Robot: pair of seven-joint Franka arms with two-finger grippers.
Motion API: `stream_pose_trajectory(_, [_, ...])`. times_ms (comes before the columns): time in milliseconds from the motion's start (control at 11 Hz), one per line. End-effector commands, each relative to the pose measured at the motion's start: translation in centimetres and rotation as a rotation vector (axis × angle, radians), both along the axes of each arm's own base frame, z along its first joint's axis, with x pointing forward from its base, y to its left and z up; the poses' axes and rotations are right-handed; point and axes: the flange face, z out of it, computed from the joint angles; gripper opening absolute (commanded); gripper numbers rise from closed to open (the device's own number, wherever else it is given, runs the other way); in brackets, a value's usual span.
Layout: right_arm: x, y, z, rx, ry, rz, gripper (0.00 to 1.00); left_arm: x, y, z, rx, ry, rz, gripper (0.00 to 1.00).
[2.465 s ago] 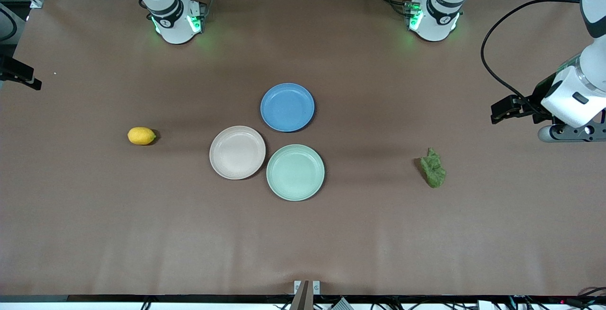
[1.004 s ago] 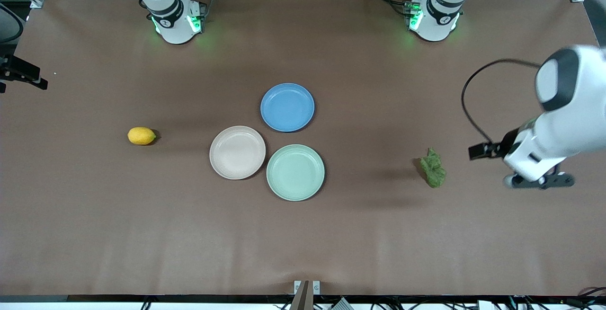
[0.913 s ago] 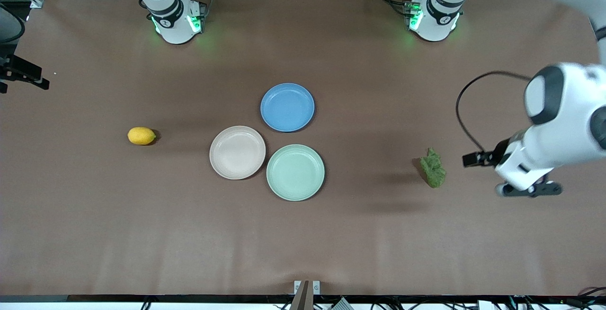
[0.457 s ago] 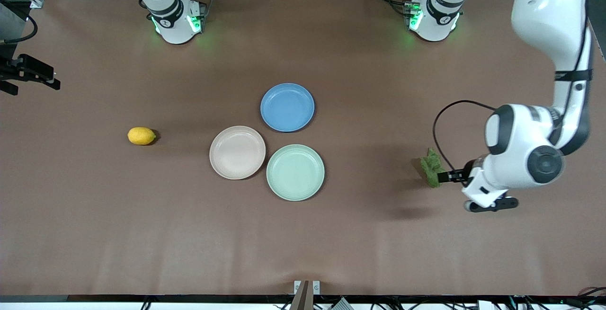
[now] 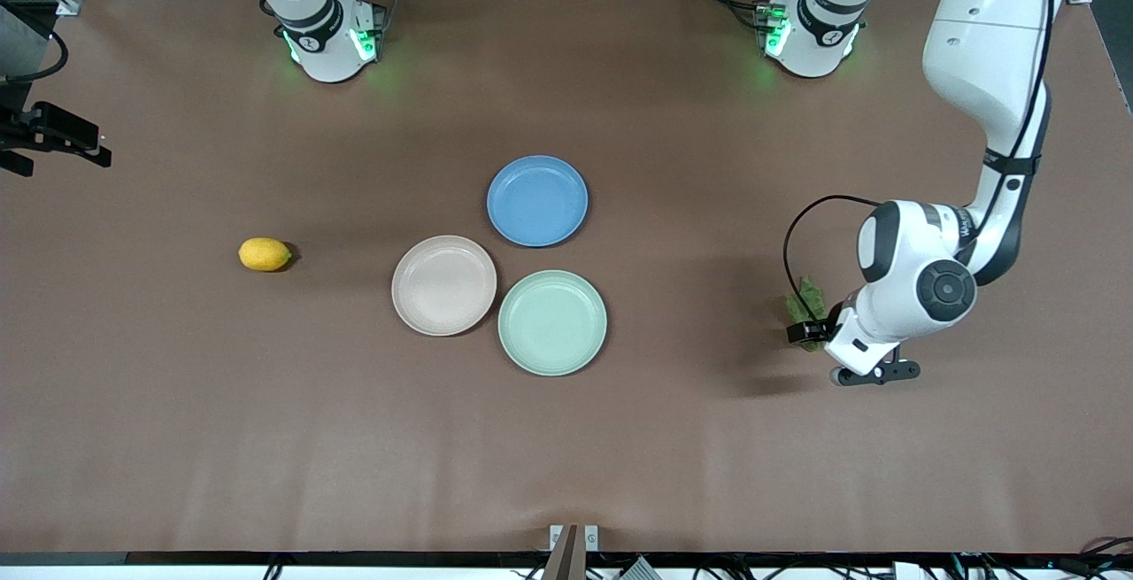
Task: Place lemon and lettuce in plates
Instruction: 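Lower the left gripper and close it on the lettuce leaf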
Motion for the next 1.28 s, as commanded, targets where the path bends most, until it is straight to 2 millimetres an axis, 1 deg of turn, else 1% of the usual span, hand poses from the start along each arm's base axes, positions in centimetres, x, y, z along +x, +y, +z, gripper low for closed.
stream_pose_trajectory(0, [-0.6,-1.0,-0.3,0.011,0.013,-0.015,1.0,-0.8,-0.8,-2.1,0.005,-0.025,0.024,1.0])
stream_pose_trajectory(91, [-0.7,-1.0,0.2,0.01,0.002,-0.015,1.0,-1.4,-0.6,-3.0,0.004,-0.027,0.026,1.0])
stream_pose_trajectory(365, [-0.9,-1.0,0.4,0.011,0.007,-0.016,1.0,-2.7,-0.3,-5.4,-0.001,-0.047,0.03,1.0])
stream_pose_trajectory(457, [-0.8,-1.0,0.5,0.01,0.001,-0.016,1.0,-2.7,-0.2,-5.5,-0.001,-0.046,0.03,0.74])
stream_pose_trajectory(548, [-0.6,-1.0,0.1,0.01,0.002,-0.017,1.0,-2.5,-0.2,-5.0,-0.002,-0.054,0.025,0.39])
stream_pose_trajectory(639, [-0.3,-1.0,-0.3,0.009,0.004,-0.015,1.0,-2.3,0.0,-4.5,0.004,-0.06,0.015,0.19])
stream_pose_trajectory(730, [-0.3,-0.9,-0.2,0.009,0.002,-0.014,1.0,-2.1,0.0,-4.3,0.004,-0.064,0.012,0.14])
stream_pose_trajectory(913, [-0.3,-1.1,-0.4,0.008,0.006,-0.017,1.0,-1.9,-0.2,-3.9,0.006,-0.06,0.01,0.0])
stream_pose_trajectory(1004, [-0.4,-1.3,-0.8,0.009,0.016,-0.021,1.0,-2.0,-0.4,-3.7,0.01,-0.05,0.005,0.0])
stream_pose_trajectory(1096, [-0.6,-2.2,-1.5,0.012,0.031,-0.038,1.0,-1.7,-0.5,-3.1,0.017,-0.057,-0.006,0.0])
stream_pose_trajectory(1187, [-0.8,-2.8,-1.8,0.014,0.039,-0.048,1.0,-1.4,-0.6,-2.5,0.022,-0.049,-0.011,0.0])
